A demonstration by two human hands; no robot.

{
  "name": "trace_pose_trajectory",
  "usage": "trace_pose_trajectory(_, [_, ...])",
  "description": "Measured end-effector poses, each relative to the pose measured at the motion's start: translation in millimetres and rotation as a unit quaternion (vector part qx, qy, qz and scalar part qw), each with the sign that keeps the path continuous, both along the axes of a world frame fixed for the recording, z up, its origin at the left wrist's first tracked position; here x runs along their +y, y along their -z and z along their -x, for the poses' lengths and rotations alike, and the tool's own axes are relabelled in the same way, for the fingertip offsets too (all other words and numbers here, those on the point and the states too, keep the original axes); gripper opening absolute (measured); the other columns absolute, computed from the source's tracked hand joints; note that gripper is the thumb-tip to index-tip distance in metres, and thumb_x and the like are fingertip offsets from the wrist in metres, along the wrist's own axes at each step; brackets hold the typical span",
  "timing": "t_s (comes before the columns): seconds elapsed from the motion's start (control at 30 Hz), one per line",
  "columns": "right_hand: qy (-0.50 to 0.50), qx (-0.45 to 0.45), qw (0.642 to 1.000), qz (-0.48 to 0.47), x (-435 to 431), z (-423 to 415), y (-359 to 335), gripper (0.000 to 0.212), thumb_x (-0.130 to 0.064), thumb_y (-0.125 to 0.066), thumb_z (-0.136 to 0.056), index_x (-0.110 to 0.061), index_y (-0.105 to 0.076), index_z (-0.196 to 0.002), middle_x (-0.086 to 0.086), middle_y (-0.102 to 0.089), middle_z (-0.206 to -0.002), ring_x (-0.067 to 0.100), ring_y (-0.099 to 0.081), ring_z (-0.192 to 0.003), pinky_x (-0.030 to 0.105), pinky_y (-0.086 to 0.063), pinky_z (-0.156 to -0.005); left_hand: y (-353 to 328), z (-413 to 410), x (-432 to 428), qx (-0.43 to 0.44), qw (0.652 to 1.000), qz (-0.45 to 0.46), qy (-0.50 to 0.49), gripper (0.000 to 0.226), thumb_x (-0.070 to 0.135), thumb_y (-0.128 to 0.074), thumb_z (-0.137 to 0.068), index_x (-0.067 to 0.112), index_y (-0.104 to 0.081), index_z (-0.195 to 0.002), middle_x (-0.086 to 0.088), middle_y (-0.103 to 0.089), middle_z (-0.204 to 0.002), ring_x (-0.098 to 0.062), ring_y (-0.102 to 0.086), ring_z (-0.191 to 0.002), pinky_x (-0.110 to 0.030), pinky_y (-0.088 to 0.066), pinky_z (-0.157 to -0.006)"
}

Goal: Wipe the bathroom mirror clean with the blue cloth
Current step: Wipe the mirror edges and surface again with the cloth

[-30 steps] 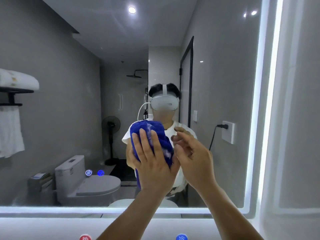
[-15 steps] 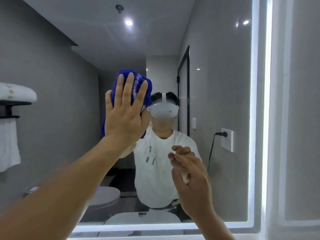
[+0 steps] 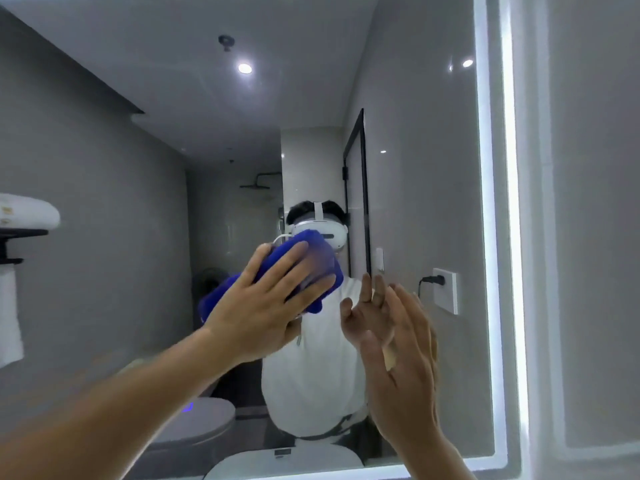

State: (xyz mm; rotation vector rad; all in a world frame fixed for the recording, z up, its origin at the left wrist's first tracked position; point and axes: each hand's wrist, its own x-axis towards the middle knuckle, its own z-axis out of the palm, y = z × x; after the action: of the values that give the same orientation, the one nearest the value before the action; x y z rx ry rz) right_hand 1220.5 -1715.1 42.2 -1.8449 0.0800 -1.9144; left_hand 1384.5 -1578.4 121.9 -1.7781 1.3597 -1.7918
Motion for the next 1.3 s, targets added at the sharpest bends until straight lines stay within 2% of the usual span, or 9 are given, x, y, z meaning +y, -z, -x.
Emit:
trace_pose_trajectory(0.2, [0.026, 0.011, 0.999, 0.016, -15.8, 7.8, -29.1, 0.055, -0.041, -0.041, -0.093, -0.017, -0.046, -0.143, -0.005, -0.04, -0.149, 0.015, -0.03, -0.142, 0.051, -0.031, -0.114, -157.2, 20.4, -11.4, 0.092, 0.978, 0.189, 0.004, 0.073, 0.047, -0.043, -0.09, 0.028, -0.012, -0.154, -0.006, -0.004, -0.164, -0.029, -0.002, -0.151, -0.055, -0.014, -0.118])
trace_pose_trajectory(0.3, [0.033, 0.002, 0.999, 0.003, -23.9, 11.0, -40.7, 0.058, -0.044, -0.039, -0.092, -0.019, -0.044, -0.144, -0.009, -0.036, -0.151, 0.012, -0.027, -0.143, 0.038, -0.022, -0.118, -149.3, 30.3, -27.8, 0.127, 0.955, 0.266, 0.028, 0.069, 0.044, -0.038, -0.094, 0.026, -0.012, -0.154, -0.006, -0.004, -0.164, -0.028, -0.004, -0.151, -0.053, -0.016, -0.118])
trace_pose_trajectory(0.4, [0.03, -0.006, 0.999, -0.013, -28.7, 12.2, -47.4, 0.057, -0.044, -0.039, -0.091, -0.022, -0.042, -0.144, -0.014, -0.031, -0.149, 0.013, -0.027, -0.143, 0.04, -0.024, -0.117, -103.8, 34.3, -40.2, 0.116, 0.952, 0.282, 0.034, 0.07, 0.045, -0.038, -0.097, 0.024, -0.009, -0.157, -0.007, 0.0, -0.165, -0.028, -0.002, -0.151, -0.053, -0.018, -0.118])
trace_pose_trajectory(0.6, [0.036, -0.01, 0.999, -0.028, -25.6, 11.3, -42.1, 0.055, -0.041, -0.041, -0.092, -0.019, -0.044, -0.142, -0.014, -0.033, -0.148, 0.011, -0.029, -0.141, 0.026, -0.019, -0.114, 27.3, 31.2, -47.5, 0.017, 0.998, 0.032, 0.042, 0.078, 0.04, -0.049, -0.09, 0.024, -0.012, -0.157, -0.005, -0.003, -0.165, -0.03, -0.002, -0.151, -0.056, -0.009, -0.118])
trace_pose_trajectory(0.8, [0.047, 0.004, 0.999, -0.003, -31.8, 15.5, -41.5, 0.059, -0.048, -0.037, -0.09, -0.021, -0.046, -0.142, -0.012, -0.033, -0.151, 0.007, -0.027, -0.141, 0.018, -0.013, -0.108, -68.5, 19.9, -33.7, -0.119, 0.976, -0.181, 0.016, 0.074, 0.045, -0.051, -0.091, 0.03, -0.017, -0.155, -0.002, -0.011, -0.164, -0.029, 0.0, -0.151, -0.056, -0.013, -0.117])
trace_pose_trajectory(0.97, [0.023, -0.025, 0.999, -0.004, -27.9, 8.5, -47.8, 0.056, -0.047, -0.042, -0.088, -0.024, -0.052, -0.138, -0.014, -0.034, -0.15, 0.01, -0.029, -0.141, 0.027, -0.021, -0.106, -190.1, 30.8, -33.6, -0.032, 0.997, 0.066, -0.023, 0.075, 0.05, -0.043, -0.091, 0.03, -0.009, -0.155, -0.003, -0.005, -0.164, -0.028, -0.004, -0.151, -0.051, -0.017, -0.118])
trace_pose_trajectory(1.1, [0.012, -0.038, 0.999, -0.008, -31.0, 0.3, -66.9, 0.054, -0.046, -0.04, -0.089, -0.027, -0.048, -0.14, -0.019, -0.031, -0.15, 0.007, -0.028, -0.141, 0.035, -0.031, -0.109, -202.8, 41.0, -48.2, 0.094, 0.965, 0.244, 0.024, 0.066, 0.046, -0.04, -0.095, 0.03, -0.014, -0.153, -0.003, -0.005, -0.164, -0.026, -0.005, -0.151, -0.051, -0.017, -0.119])
trace_pose_trajectory(1.2, [0.008, -0.044, 0.998, -0.04, -36.8, -1.2, -89.2, 0.058, -0.049, -0.037, -0.089, -0.028, -0.043, -0.143, -0.015, -0.03, -0.151, 0.01, -0.028, -0.141, 0.051, -0.037, -0.108, -161.4, 46.0, -62.1, 0.109, 0.948, 0.297, 0.032, 0.067, 0.046, -0.033, -0.096, 0.026, -0.01, -0.156, -0.004, 0.002, -0.164, -0.027, 0.0, -0.151, -0.052, -0.018, -0.118])
trace_pose_trajectory(1.3, [0.042, -0.041, 0.997, -0.042, -42.4, 2.5, -102.8, 0.062, -0.053, -0.034, -0.088, -0.026, -0.042, -0.144, -0.01, -0.031, -0.152, 0.012, -0.027, -0.141, 0.051, -0.034, -0.11, -101.8, 44.9, -64.9, 0.079, 0.968, 0.237, 0.029, 0.07, 0.045, -0.034, -0.096, 0.023, -0.008, -0.157, -0.007, 0.003, -0.165, -0.029, 0.001, -0.151, -0.055, -0.021, -0.117])
